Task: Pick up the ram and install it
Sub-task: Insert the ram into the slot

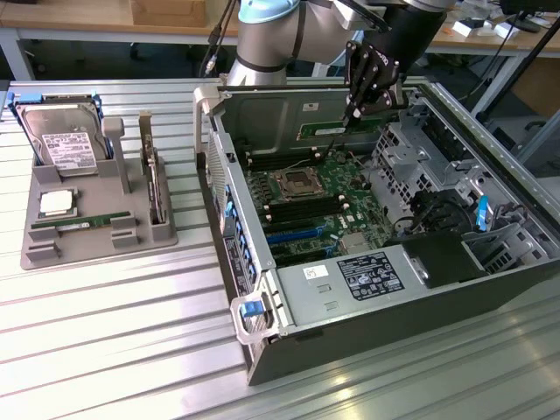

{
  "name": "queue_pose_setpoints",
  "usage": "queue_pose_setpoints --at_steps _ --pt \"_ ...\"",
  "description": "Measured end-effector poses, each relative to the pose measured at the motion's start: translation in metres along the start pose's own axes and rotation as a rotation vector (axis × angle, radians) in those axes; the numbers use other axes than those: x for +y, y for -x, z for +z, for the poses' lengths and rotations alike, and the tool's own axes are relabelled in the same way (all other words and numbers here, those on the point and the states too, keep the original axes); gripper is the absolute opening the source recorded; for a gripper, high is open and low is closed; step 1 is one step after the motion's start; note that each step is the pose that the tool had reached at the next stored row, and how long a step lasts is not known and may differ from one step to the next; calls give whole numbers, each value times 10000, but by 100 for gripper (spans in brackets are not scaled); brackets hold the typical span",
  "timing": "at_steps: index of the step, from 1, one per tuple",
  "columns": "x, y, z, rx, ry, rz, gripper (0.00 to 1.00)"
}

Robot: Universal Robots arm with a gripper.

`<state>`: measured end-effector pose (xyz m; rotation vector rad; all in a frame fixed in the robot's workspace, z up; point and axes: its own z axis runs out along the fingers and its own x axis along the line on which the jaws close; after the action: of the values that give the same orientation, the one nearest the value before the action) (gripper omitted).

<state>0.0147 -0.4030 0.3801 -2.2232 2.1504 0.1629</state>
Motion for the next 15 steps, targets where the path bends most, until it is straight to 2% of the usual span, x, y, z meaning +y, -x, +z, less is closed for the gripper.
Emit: queue_pose_setpoints --at_steps 8,15 --pt "-1 -2 19 0 0 0 12" --pt "-4 -11 105 0 0 0 12"
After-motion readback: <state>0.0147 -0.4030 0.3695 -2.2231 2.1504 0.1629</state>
